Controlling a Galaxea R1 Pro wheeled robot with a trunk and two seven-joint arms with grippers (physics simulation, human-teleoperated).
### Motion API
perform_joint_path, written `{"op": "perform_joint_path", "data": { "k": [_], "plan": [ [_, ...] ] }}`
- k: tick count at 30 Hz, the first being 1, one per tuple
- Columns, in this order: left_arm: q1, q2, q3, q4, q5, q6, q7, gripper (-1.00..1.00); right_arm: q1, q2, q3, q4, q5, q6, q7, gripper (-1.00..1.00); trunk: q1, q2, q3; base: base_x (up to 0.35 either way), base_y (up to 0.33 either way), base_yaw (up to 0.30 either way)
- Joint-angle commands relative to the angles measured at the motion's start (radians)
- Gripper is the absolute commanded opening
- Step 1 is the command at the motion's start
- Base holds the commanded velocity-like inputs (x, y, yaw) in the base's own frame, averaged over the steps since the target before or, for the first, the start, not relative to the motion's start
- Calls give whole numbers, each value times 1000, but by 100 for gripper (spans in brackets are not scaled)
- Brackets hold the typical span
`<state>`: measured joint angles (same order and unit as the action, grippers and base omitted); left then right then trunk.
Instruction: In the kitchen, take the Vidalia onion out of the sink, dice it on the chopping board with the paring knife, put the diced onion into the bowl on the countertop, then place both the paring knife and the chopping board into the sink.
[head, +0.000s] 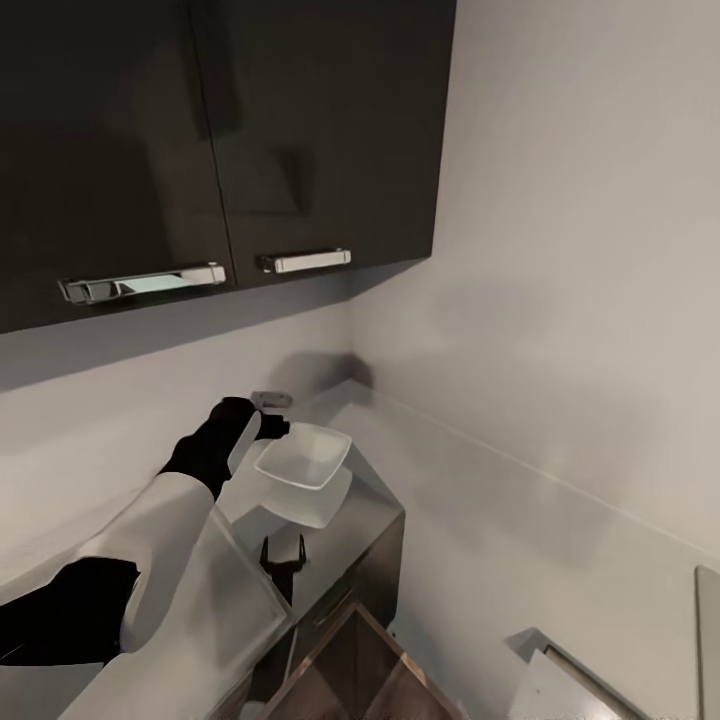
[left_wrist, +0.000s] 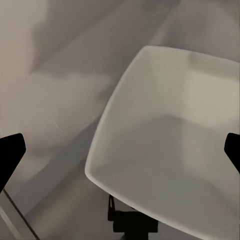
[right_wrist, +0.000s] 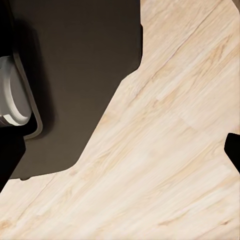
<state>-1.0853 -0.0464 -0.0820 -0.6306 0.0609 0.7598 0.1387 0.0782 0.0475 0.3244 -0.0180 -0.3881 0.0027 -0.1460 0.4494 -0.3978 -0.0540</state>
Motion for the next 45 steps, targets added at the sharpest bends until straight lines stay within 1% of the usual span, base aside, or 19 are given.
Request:
{"op": "perform_joint_path", "data": {
  "k": [1,14,27,38,40,41,43,45],
  "plan": [
    [-1,0,-4,0,7,4,7,100,0,0,8,-2,-9,0,-4,100,1,-2,-4,0,0,0],
    [-1,2,-4,2,7,4,7,100,0,0,8,-2,-9,0,-4,100,1,-2,-25,0,0,0],
    [-1,32,-4,2,8,4,7,100,0,0,8,-2,-9,0,-4,100,1,-2,-46,0,0,0],
    [-1,36,-1,-6,11,5,2,100,0,0,8,-2,-9,0,-5,100,1,-2,-64,0,0,0],
    [-1,36,7,-7,12,5,2,100,0,0,8,-2,-9,0,-5,100,1,-2,-67,0,0,0],
    [-1,36,18,-7,13,5,1,100,0,0,8,-2,-9,0,-5,100,1,-2,-68,0,0,0],
    [-1,36,46,-8,14,4,-1,100,1,0,8,-2,-9,0,-5,100,1,-2,-72,0,0,0],
    [-1,36,91,-9,14,4,-3,100,1,0,8,-2,-9,0,-5,100,1,-2,-75,0,0,0]
  ]
}}
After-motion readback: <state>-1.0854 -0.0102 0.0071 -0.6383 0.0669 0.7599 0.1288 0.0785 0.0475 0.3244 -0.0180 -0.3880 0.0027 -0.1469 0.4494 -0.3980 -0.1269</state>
